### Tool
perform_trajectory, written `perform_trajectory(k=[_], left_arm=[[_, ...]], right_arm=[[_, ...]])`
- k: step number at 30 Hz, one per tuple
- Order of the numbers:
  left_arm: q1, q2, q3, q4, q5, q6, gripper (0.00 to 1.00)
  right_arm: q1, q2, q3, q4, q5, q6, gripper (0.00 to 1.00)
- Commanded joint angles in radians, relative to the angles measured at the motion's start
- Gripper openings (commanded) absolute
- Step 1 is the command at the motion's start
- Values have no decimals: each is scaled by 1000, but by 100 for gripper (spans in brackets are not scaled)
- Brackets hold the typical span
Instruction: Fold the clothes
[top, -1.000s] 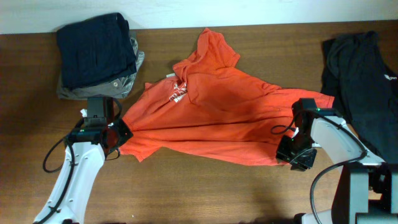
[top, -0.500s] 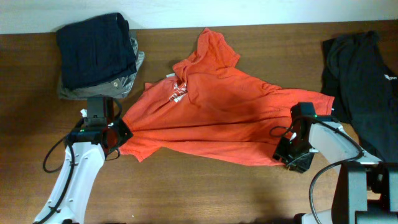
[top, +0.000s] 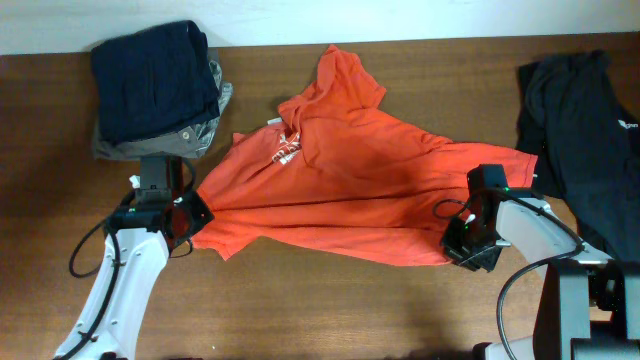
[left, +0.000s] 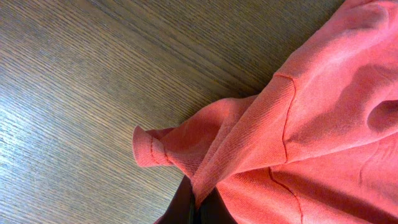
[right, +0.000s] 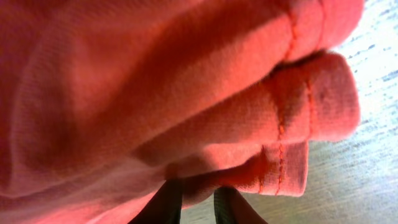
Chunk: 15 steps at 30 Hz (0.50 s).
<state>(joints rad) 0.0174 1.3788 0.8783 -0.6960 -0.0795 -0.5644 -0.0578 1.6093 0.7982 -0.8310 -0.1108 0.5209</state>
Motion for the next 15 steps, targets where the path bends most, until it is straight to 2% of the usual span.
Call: perform_trajectory(k=[1, 2, 5, 10, 15], left_arm=[[5, -14, 20, -6, -23, 20, 0], [5, -14, 20, -6, -23, 20, 0], [5, -14, 20, -6, -23, 20, 0], [5, -14, 20, -6, -23, 20, 0], [5, -14, 20, -5, -23, 20, 0]], right_arm=[[4, 8, -8, 9, -2, 12, 23], [4, 8, -8, 10, -2, 12, 21], [4, 8, -8, 20, -2, 13, 4], [4, 7, 37, -2, -2, 13, 4], [4, 7, 212, -145, -1, 13, 4]])
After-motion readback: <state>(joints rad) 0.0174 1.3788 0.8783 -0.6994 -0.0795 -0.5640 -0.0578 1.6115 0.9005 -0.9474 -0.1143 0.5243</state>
